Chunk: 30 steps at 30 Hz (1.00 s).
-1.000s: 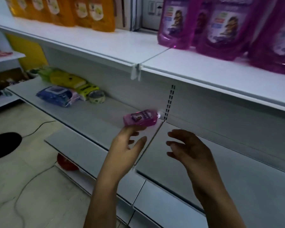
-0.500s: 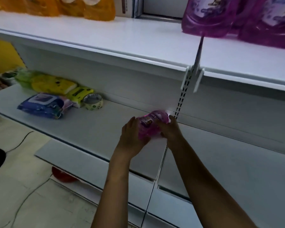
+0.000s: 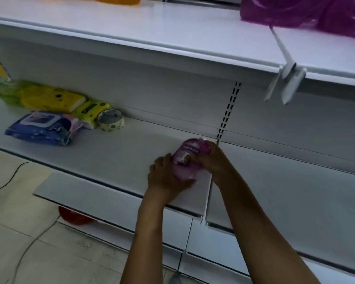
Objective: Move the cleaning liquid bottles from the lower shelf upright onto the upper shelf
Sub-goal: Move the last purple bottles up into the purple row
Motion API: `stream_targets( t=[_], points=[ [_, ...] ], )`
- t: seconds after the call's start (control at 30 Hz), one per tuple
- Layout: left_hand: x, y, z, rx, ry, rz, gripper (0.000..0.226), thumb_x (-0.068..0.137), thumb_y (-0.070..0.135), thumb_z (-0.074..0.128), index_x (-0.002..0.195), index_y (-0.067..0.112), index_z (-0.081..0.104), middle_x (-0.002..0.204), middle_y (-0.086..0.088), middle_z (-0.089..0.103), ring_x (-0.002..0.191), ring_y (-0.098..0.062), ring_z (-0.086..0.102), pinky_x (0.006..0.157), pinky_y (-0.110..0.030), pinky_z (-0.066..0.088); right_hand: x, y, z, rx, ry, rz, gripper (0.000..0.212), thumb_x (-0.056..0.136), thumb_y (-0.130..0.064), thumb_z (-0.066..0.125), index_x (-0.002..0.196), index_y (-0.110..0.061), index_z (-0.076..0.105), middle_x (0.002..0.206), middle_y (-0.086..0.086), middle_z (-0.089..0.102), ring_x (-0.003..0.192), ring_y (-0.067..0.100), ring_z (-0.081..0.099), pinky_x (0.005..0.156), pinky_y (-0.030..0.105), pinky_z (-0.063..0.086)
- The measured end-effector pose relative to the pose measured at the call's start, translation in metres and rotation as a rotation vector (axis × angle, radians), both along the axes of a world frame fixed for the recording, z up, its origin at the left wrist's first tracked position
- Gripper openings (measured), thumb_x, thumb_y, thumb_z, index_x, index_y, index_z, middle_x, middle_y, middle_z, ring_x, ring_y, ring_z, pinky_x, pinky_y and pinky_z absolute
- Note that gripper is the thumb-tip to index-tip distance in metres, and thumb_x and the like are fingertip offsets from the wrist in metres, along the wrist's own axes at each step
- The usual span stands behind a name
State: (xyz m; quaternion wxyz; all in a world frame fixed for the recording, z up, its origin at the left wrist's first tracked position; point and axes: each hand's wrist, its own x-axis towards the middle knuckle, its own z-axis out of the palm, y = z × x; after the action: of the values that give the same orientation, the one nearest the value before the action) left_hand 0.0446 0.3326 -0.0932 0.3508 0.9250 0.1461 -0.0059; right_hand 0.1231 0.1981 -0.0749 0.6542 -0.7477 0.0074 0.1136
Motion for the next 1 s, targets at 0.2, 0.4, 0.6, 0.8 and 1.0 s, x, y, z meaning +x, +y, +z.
stream_targets(
  t=[0.2,0.4,0.6,0.8,1.0],
  points=[
    [-0.030,-0.002,0.026,-0.003,0.146,-0.259,0.094,0.065,0.055,0.083,0.142,0.025,0.038,0.134,-0.003,0.051,0.122,-0.027,0.047,0.105,-0.045,0.041,-0.062,-0.029,0.007,-0.038,-0.204,0.071,0.041,0.083,0.007,0.073,0.095,-0.032,0.073,0.096,0.002,0.074,0.091,0.015,0.071,0.083,0.032,0.058],
    [-0.060,-0.047,0.031,-0.101,0.125,-0.428,0.087,0.057,0.052,0.088,0.129,0.024,0.048,0.118,0.000,0.058,0.108,-0.022,0.057,0.094,-0.044,0.051,-0.112,-0.084,0.009,-0.137,-0.223,-0.048,0.029,0.078,-0.009,0.073,0.083,-0.036,0.066,0.078,-0.021,0.071,0.072,-0.004,0.066,0.063,0.009,0.049],
    [-0.105,-0.104,0.022,-0.134,0.089,-0.512,0.088,0.051,0.055,0.085,0.126,0.030,0.048,0.115,0.004,0.061,0.104,-0.019,0.060,0.089,-0.042,0.055,-0.169,-0.143,0.007,-0.077,-0.162,-0.164,0.042,0.082,-0.005,0.075,0.084,-0.046,0.064,0.080,-0.022,0.072,0.076,-0.002,0.069,0.058,0.019,0.057],
    [-0.149,-0.147,0.025,-0.327,-0.054,-0.562,0.093,0.049,0.048,0.090,0.124,0.057,0.037,0.122,0.015,0.046,0.105,-0.006,0.059,0.086,-0.027,0.059,-0.223,-0.192,0.023,0.013,-0.142,-0.327,0.052,0.083,-0.017,0.079,0.121,-0.041,0.052,0.115,-0.017,0.064,0.093,0.008,0.069,0.069,0.019,0.058],
    [-0.165,-0.166,0.062,-0.458,-0.268,-0.638,0.102,0.049,0.033,0.098,0.127,0.054,0.034,0.119,0.028,0.041,0.107,0.013,0.053,0.077,-0.002,0.048,-0.262,-0.219,0.073,0.243,-0.221,-0.230,0.077,0.079,-0.010,0.082,0.136,-0.047,0.045,0.129,-0.013,0.058,0.107,0.012,0.070,0.074,0.029,0.060]
  ],
)
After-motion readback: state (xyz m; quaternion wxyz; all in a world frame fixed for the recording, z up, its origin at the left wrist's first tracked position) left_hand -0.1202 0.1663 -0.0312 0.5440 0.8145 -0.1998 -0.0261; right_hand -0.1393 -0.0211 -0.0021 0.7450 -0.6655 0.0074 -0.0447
